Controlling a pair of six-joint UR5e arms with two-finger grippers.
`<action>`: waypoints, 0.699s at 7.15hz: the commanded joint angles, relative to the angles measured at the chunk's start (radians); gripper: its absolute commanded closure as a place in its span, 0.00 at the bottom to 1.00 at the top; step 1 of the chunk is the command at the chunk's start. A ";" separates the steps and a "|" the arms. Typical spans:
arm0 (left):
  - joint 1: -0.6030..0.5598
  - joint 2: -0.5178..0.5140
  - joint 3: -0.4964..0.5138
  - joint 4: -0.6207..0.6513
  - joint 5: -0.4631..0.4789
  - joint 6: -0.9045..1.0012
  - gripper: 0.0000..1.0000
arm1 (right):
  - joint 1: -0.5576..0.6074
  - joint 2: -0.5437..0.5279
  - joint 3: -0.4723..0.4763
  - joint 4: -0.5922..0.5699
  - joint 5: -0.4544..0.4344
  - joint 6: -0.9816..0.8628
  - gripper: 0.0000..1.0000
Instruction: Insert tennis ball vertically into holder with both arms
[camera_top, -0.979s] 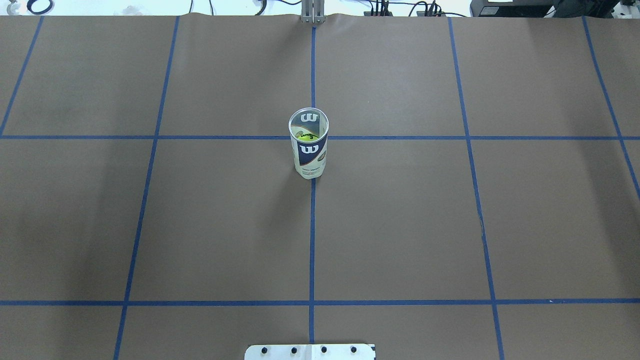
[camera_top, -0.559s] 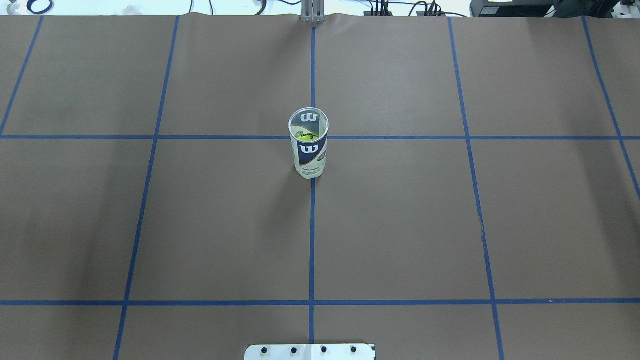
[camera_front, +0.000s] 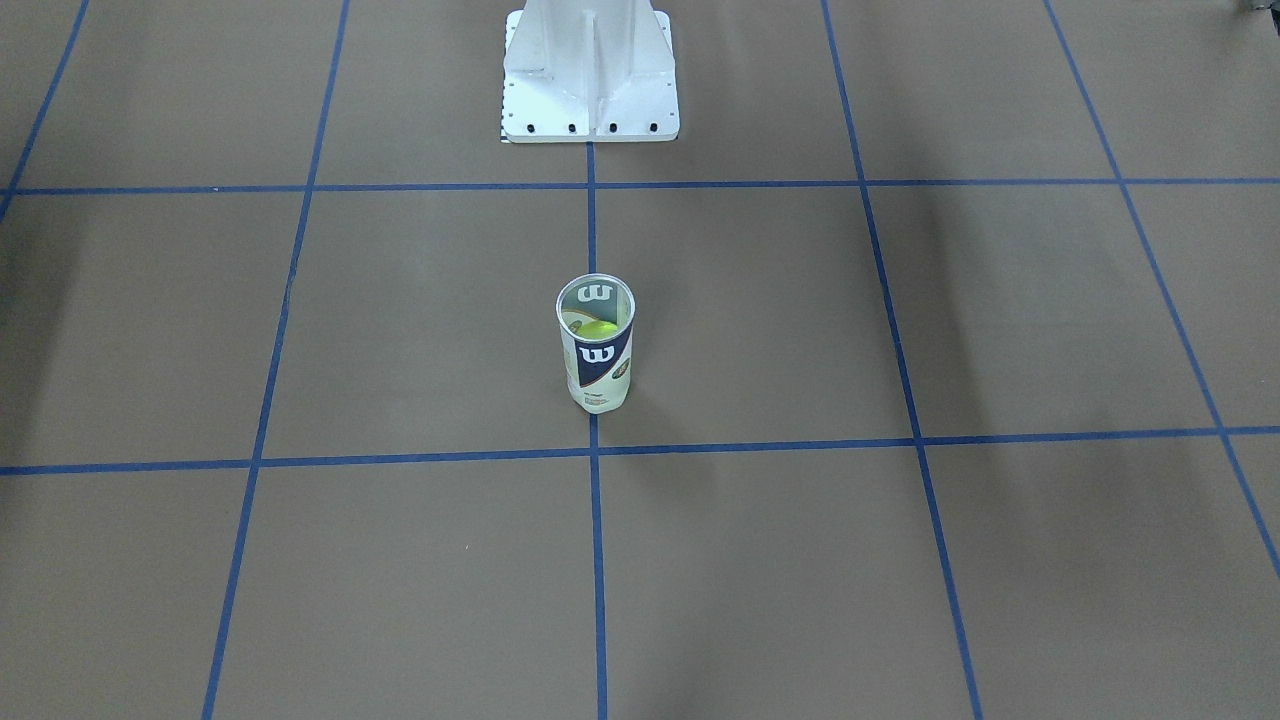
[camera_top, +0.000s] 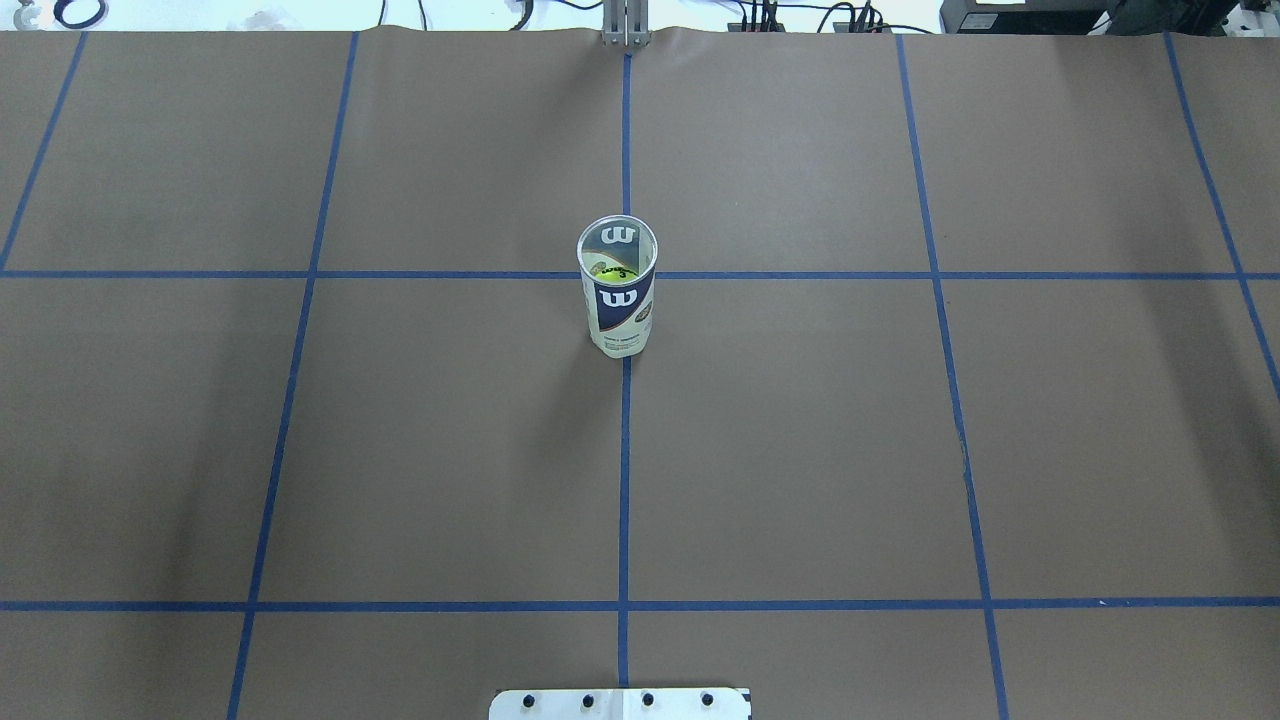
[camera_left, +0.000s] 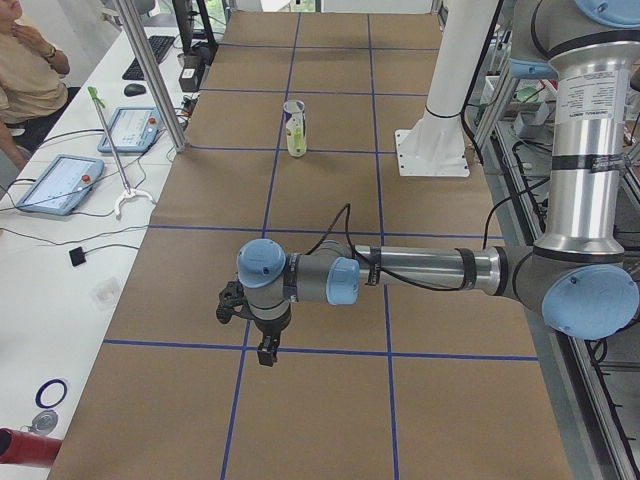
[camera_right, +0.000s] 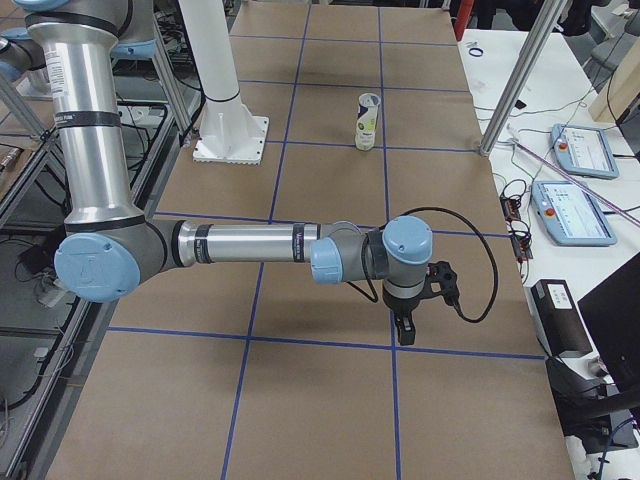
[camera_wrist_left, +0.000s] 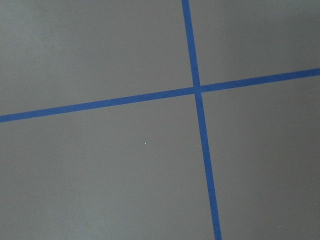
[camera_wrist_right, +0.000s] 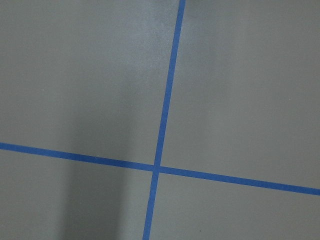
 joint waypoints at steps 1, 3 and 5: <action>0.001 0.001 -0.002 0.000 0.000 -0.001 0.00 | -0.003 -0.009 -0.004 0.007 0.005 0.007 0.00; 0.001 0.001 -0.001 0.000 0.000 -0.001 0.00 | -0.003 -0.018 -0.016 0.003 0.004 0.010 0.00; 0.002 0.006 -0.002 -0.002 0.000 -0.001 0.00 | -0.003 -0.021 -0.030 0.003 0.001 0.007 0.00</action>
